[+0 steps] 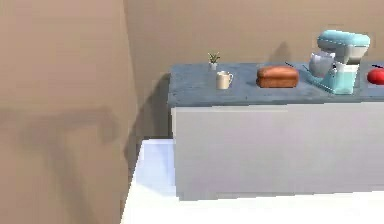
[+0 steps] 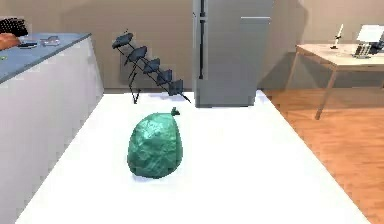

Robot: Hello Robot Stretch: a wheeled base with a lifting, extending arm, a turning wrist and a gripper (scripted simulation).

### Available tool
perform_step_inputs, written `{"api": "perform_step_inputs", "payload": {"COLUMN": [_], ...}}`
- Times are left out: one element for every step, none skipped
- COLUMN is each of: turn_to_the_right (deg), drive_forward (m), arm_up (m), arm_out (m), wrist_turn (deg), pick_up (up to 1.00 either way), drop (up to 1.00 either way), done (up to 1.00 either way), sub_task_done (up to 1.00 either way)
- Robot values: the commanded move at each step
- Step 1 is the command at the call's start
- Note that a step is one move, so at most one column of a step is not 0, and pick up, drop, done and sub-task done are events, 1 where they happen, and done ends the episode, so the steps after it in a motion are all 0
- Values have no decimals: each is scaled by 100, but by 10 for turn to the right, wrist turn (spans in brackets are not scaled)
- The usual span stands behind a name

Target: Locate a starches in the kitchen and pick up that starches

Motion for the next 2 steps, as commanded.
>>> {"api": "perform_step_inputs", "payload": {"turn_to_the_right": [0, -390], "drive_forward": [80, 0], "arm_up": [0, 0], "arm_out": [0, 0], "wrist_turn": [0, 0], "pick_up": [0, 0], "drop": [0, 0], "done": [0, 0], "sub_task_done": [0, 0]}}
